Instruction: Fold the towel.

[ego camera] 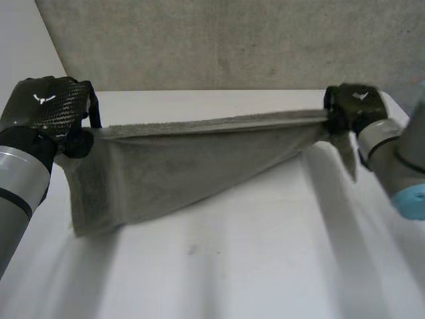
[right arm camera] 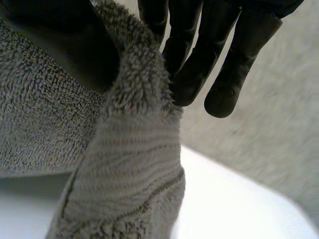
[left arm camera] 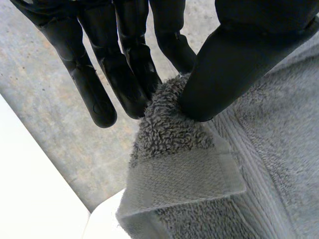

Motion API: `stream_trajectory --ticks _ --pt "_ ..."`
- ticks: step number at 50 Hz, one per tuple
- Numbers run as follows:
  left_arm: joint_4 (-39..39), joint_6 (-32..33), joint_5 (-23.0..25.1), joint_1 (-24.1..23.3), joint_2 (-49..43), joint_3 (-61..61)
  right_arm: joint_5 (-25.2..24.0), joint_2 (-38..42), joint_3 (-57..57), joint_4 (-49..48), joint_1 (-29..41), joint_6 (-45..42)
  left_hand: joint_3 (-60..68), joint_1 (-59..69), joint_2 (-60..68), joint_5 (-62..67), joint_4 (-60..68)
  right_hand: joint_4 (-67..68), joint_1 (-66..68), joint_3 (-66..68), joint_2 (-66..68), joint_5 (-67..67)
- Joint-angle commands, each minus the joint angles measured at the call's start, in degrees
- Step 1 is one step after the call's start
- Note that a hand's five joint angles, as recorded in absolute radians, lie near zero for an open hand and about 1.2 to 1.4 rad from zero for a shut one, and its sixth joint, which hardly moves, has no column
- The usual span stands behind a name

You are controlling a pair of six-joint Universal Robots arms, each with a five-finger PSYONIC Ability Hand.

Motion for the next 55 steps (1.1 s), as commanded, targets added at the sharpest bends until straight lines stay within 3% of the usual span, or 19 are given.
stream_trajectory --ticks 1,5,9,11,17,20,31,37,41,42,44,49,55 --pt "0.0 -1.1 2.2 1.2 -1.2 0.0 -4.9 -11.6 4.4 4.4 -0.5 -11.8 10.4 12.3 10.2 11.2 10.2 3.2 3.6 3.9 3.6 3.6" --pt "0.0 -1.1 3.2 1.2 -2.3 -0.2 -5.1 -16.9 4.1 13.8 0.1 -21.8 10.4 12.3 10.2 11.2 10.2 3.2 3.6 3.9 3.6 3.6" --pt "0.1 -1.1 3.5 1.2 -3.5 -0.8 -4.6 -17.8 3.1 21.6 0.2 -28.5 10.4 12.3 10.2 11.2 10.2 3.2 3.6 3.9 3.6 3.6" --pt "0.5 -1.1 3.7 1.3 -4.9 -1.3 -4.4 -17.4 2.8 30.3 0.3 -34.6 10.4 12.3 10.2 11.2 10.2 3.2 3.6 3.9 3.6 3.6" --pt "0.5 -0.8 3.8 2.6 -9.8 -1.7 -4.2 -14.9 4.7 43.5 0.2 -41.9 10.4 12.3 10.2 11.2 10.2 3.2 3.6 3.9 3.6 3.6" --pt "0.5 -0.7 5.0 4.0 -12.7 -1.4 -4.7 -14.2 5.2 45.1 0.1 -43.0 10.4 12.3 10.2 11.2 10.2 3.2 3.6 3.9 3.6 3.6" --pt "0.7 -0.5 11.3 5.3 -24.5 5.1 -4.9 -5.5 1.2 43.3 1.3 -43.0 10.4 12.3 10.2 11.2 10.2 3.2 3.6 3.9 3.6 3.6" --pt "1.9 -0.4 11.4 5.2 -32.0 16.8 -3.3 4.6 -11.7 37.5 5.0 -41.9 10.4 12.3 10.2 11.2 10.2 3.2 3.6 3.9 3.6 3.6" --pt "3.0 -1.1 11.2 5.2 -35.1 29.0 1.0 10.4 -27.5 30.7 6.1 -38.1 10.4 12.3 10.2 11.2 10.2 3.2 3.6 3.9 3.6 3.6" --pt "3.0 -1.1 11.2 5.2 -35.1 29.0 1.0 10.4 -27.5 30.7 6.1 -38.1 10.4 12.3 10.2 11.2 10.2 3.2 3.6 3.9 3.6 3.6" --pt "4.6 -1.6 11.0 5.2 -35.4 36.1 2.5 11.0 -35.4 21.9 6.4 -32.4 10.4 12.3 10.2 11.2 10.2 3.2 3.6 3.9 3.6 3.6" --pt "7.7 -3.9 10.6 5.2 -34.0 41.4 1.6 8.6 -36.7 11.6 6.3 -26.1 10.4 12.3 10.2 11.2 10.2 3.2 3.6 3.9 3.6 3.6" --pt "8.0 -7.5 11.0 5.0 -29.7 38.1 -2.1 6.5 -33.2 15.6 6.5 -25.6 10.4 12.3 10.2 11.2 10.2 3.2 3.6 3.9 3.6 3.6"
